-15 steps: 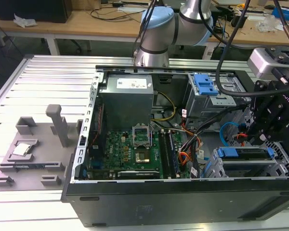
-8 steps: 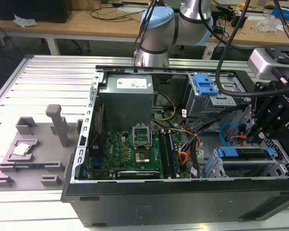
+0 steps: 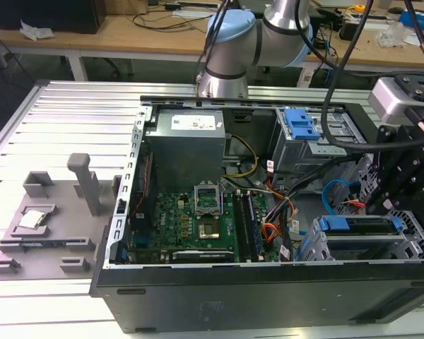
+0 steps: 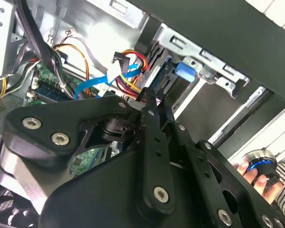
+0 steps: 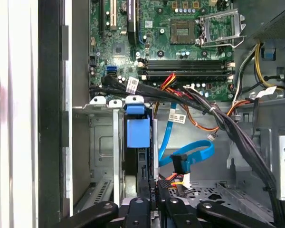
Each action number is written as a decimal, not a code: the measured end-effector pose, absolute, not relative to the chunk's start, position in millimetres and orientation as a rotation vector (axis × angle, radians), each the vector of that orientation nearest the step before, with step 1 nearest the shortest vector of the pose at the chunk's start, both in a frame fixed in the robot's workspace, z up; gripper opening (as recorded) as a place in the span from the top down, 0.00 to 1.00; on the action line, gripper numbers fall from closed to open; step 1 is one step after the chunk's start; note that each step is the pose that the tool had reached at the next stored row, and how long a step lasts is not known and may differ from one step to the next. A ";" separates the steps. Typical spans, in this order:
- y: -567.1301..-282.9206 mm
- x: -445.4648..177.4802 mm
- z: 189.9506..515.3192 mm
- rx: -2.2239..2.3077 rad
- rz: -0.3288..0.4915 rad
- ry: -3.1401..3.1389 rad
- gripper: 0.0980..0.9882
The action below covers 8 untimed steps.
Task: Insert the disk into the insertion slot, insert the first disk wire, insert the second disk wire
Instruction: 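Insert the first disk wire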
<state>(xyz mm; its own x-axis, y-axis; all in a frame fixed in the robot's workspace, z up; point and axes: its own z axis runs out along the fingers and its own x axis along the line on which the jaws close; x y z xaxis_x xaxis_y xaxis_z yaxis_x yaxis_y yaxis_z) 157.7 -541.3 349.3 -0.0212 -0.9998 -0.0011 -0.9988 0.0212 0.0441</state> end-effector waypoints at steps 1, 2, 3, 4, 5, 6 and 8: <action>-541.3 160.4 347.1 2.176 -0.050 -2.223 0.90; -541.3 161.7 345.2 2.176 -0.051 -2.223 0.90; -541.3 161.7 343.9 2.176 -0.051 -2.223 0.90; -541.5 161.7 343.4 2.176 -0.050 -2.223 0.90; -541.7 161.4 343.0 2.176 -0.050 -2.223 0.90; -542.2 160.5 342.5 2.176 -0.051 -2.223 0.90; -542.9 160.4 341.7 2.176 -0.051 -2.223 0.90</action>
